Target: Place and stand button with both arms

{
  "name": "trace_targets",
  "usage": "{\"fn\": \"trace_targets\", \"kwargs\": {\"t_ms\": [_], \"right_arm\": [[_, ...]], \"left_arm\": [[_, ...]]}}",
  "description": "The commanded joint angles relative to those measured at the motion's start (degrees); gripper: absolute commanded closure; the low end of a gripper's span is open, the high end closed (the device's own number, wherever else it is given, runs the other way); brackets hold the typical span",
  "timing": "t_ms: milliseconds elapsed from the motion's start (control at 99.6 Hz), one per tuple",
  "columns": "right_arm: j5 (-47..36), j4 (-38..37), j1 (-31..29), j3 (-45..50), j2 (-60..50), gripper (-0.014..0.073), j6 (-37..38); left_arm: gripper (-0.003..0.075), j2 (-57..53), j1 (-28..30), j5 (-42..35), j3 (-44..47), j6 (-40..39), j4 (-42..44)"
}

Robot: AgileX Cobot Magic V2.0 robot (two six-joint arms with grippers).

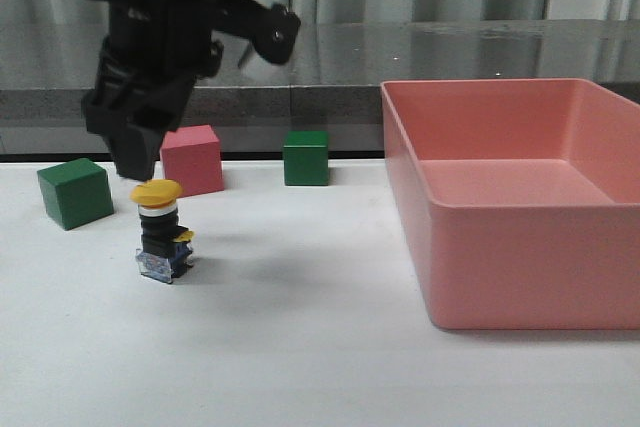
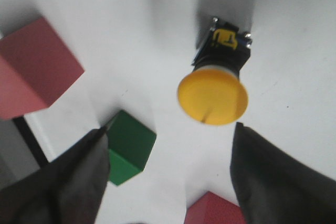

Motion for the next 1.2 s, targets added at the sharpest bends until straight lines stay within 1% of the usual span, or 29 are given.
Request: {"fn": "trace_targets", "kwargs": {"t_ms": [0,20,70,90,120,151,241,331,402,482,592,763,853,984,1104,1194], "right_arm": [[-4.24,-0.62,-0.45,-1.51,0.44,0.0655,-0.1],[-4.24,-0.62,-0.45,-1.51,0.44,0.0655,-0.1],[-4.24,-0.62,-0.45,-1.51,0.44,0.0655,-0.1],[-4.24,-0.62,-0.45,-1.51,0.44,0.0655,-0.1],[-4.24,-0.62,-0.45,-1.51,0.44,0.0655,-0.1],[-4.24,-0.62,-0.45,-1.51,0.44,0.0655,-0.1],[-4.24,-0.62,-0.45,-1.51,0.44,0.0655,-0.1],[-4.24,-0.62,-0.45,-1.51,0.44,0.0655,-0.1],[-4.24,-0.62,-0.45,-1.51,0.44,0.0655,-0.1],[-4.24,-0.62,-0.45,-1.51,0.44,0.0655,-0.1],[-4.24,-0.62,-0.45,-1.51,0.44,0.0655,-0.1],[-4.24,-0.62,-0.45,-1.51,0.44,0.0655,-0.1],[-4.24,-0.62,-0.45,-1.51,0.44,0.0655,-0.1],[-4.24,-0.62,-0.45,-1.51,0.44,0.0655,-0.1],[-4.24,-0.62,-0.45,-1.51,0.44,0.0655,-0.1],[-4.24,-0.62,-0.45,-1.51,0.44,0.0655,-0.1]], "left_arm": [[0.0419,-7.24,1.96,3.8,-1.75,-5.89,1.0],[0.0447,-7.89,2.51,3.8,-1.75,-7.22,0.85],[0.0567,-10.47,3.92,3.8,-1.75,-12.42,0.61],[0.0599,-11.13,4.6,3.8,-1.75,-13.39,0.6],[0.068,-12.82,5.64,3.8,-1.75,-15.49,0.13],[0.0742,-14.11,6.8,3.68,-1.75,-17.07,-1.21],[0.074,-18.34,11.27,3.23,-1.75,-21.14,-7.07],[0.074,-22.61,15.63,1.45,-1.28,-21.4,-13.32],[0.074,-26.55,18.11,-3.51,0.64,-21.4,-17.28],[0.074,-31.74,19.58,-11.89,4.81,-21.4,-20.54],[0.074,-40.06,20.31,-21.22,13.56,-21.62,-23.94],[0.074,-53.09,20.31,-32.5,29.62,-21.74,-26.79],[0.074,-59.99,20.31,-37.75,38.77,-24.45,-26.88],[0.074,-69.97,20.31,-42.74,51.81,-27.66,-26.88],[0.074,-78.88,20.31,-46.52,63.05,-27.67,-28.31],[0.074,-85.29,20.31,-49.55,69.03,-27.67,-28.54]]}}
